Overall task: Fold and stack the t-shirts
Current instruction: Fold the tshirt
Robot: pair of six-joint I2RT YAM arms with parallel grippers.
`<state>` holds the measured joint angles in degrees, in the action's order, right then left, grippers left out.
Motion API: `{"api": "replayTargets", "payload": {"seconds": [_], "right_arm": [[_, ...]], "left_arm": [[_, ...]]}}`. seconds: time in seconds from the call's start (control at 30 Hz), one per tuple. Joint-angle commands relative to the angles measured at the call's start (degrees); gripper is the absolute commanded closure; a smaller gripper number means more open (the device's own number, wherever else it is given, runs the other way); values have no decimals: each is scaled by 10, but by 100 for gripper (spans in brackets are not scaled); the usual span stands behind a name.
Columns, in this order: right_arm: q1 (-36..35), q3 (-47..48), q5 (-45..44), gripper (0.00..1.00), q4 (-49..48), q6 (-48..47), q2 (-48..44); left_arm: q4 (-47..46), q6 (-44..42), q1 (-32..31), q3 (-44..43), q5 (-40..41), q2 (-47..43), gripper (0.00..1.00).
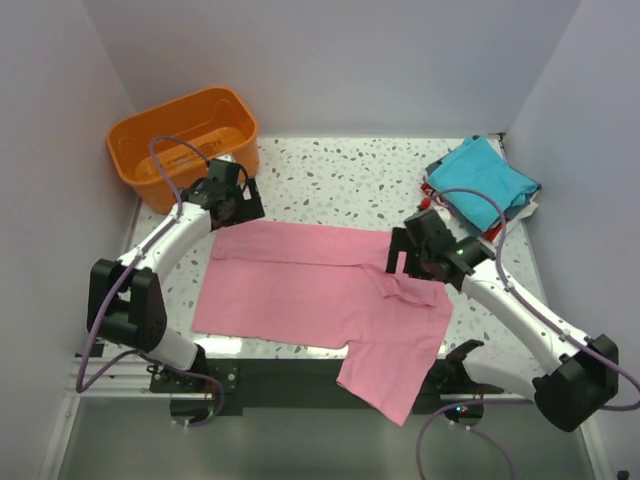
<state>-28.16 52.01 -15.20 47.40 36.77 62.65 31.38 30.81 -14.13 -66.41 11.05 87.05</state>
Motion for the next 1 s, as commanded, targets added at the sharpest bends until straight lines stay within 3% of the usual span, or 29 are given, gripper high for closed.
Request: {"api": "replayTargets", "payload": {"seconds": [0.0, 0.13, 0.17, 0.23, 0.33, 0.43, 0.63, 0.97], "right_arm": [[-129, -2, 12, 1, -54, -12, 35], [-169, -2, -52, 7, -29, 31, 113], [-174, -2, -54, 13, -33, 30, 126], [-184, -1, -61, 16, -41, 35, 158], [-184, 0, -83, 33, -45, 54, 196], [-185, 5, -92, 41, -52, 66, 230], [-185, 4, -98, 52, -65, 76, 266], [-184, 1, -93, 59, -89, 73, 285]], "left_arm": [[-57, -10, -2, 29, -43, 37, 0], [-58, 7, 2, 65, -34, 49, 0], [-68, 8, 2, 78, -32, 42, 0], [-67, 21, 1, 113, -25, 5, 0], [-59, 41, -5, 166, -21, -66, 0], [-41, 63, -8, 212, -9, -140, 0], [6, 89, -16, 242, 27, -205, 0], [18, 98, -16, 254, 43, -196, 0]]}}
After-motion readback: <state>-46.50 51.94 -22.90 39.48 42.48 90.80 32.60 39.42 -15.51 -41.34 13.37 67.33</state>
